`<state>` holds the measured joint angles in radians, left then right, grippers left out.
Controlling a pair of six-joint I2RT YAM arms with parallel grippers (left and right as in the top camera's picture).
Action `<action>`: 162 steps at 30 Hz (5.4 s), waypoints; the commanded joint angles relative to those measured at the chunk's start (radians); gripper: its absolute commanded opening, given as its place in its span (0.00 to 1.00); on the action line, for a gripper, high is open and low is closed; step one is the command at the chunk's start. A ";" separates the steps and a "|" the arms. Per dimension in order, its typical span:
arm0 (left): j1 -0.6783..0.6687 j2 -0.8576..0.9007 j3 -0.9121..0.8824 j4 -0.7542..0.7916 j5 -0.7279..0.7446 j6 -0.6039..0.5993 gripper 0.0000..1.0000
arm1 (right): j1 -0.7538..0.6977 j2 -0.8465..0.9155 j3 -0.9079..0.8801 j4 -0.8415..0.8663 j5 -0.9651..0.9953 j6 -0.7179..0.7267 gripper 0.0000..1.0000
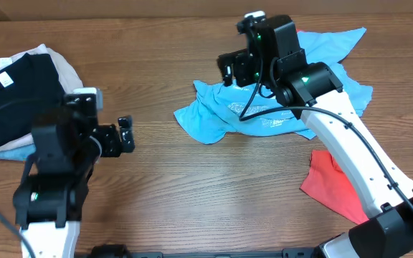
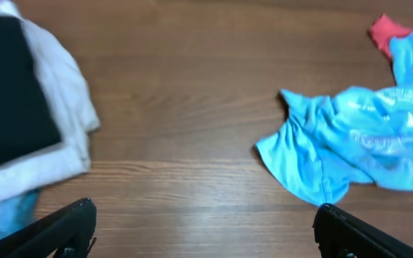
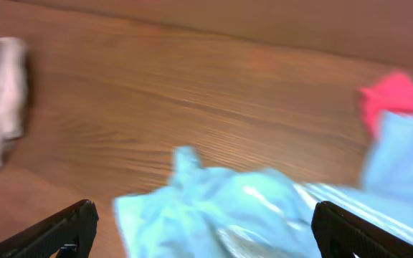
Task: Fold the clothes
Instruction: 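Drag the light-blue t-shirt leftward toward the table center with right gripper, then grasp the left end of the blue shirt with the left gripper, then pull the blue shirt apart, left gripper left, right gripper right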
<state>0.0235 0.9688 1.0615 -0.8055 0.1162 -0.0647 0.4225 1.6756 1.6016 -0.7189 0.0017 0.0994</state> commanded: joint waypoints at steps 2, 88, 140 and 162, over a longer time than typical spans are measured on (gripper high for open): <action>-0.077 0.095 0.023 0.018 0.016 -0.018 1.00 | -0.048 -0.067 0.015 -0.062 0.193 0.105 1.00; -0.252 0.628 0.414 0.035 -0.326 -0.205 0.07 | -0.668 0.045 -0.723 0.246 0.154 0.082 0.89; -0.168 0.628 0.414 -0.010 -0.430 -0.201 0.07 | -0.874 0.193 -0.167 -0.177 -0.201 -0.030 0.72; -0.168 0.628 0.414 -0.021 -0.378 -0.201 0.10 | -0.761 0.427 -0.187 -0.119 0.019 -0.038 0.04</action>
<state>-0.1543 1.6047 1.4757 -0.8307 -0.2649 -0.2779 -0.3416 2.0544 1.4193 -0.8421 0.0059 0.0601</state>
